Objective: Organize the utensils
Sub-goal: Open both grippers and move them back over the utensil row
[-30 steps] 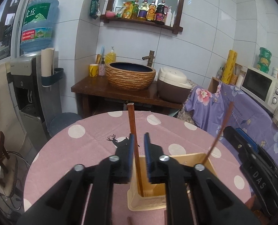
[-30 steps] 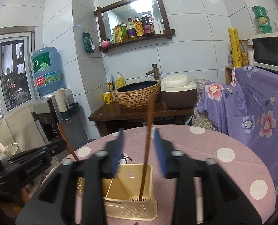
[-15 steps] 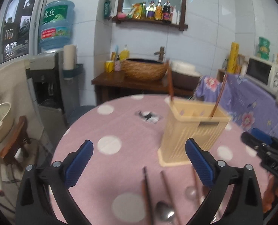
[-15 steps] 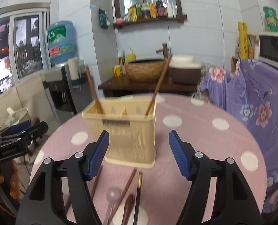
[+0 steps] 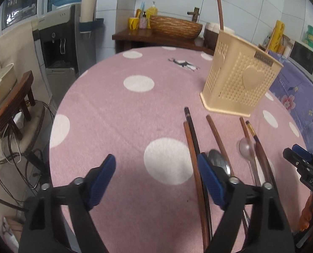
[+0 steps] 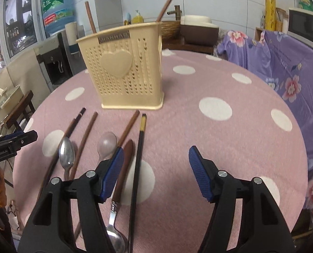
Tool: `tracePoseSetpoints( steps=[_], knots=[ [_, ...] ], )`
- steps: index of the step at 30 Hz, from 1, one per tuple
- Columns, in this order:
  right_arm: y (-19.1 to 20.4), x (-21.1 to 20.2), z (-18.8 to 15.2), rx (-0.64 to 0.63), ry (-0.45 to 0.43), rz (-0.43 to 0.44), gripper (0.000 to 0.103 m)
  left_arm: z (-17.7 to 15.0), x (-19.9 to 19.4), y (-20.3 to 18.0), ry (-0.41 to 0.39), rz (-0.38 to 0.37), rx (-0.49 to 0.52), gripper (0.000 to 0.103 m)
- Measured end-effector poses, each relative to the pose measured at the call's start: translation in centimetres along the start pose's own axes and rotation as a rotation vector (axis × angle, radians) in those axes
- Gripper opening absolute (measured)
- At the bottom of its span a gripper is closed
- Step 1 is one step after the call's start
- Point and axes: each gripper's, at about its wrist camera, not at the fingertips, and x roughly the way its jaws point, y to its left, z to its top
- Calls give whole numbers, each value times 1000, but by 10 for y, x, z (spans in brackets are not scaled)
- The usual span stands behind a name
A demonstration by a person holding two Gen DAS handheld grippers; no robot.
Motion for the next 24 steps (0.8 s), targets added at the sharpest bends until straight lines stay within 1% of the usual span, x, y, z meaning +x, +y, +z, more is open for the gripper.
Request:
tracePoseSetpoints(
  steps=[1, 4, 8, 13, 18, 21, 24],
  knots=[
    [-1, 2, -2, 1, 11, 0, 60, -2, 1, 0, 9, -6, -1, 65],
    [-1, 5, -9, -14, 38, -3, 58, -9, 4, -6, 42, -29, 15, 58],
    [5, 10, -15, -27, 72, 10, 52, -19, 8, -16, 69, -41, 53, 52],
    [15, 18, -23, -53, 109, 8, 47, -26, 12, -23, 89, -44, 76, 48],
    [16, 21, -27, -44, 126, 4, 46, -28, 13, -25, 99, -39, 83, 46],
    [15, 19, -28, -44, 120, 2, 46, -30, 12, -27, 96, -46, 86, 46],
    [17, 21, -28, -48, 124, -5, 46, -31, 13, -31, 94, -28, 110, 45]
  ],
)
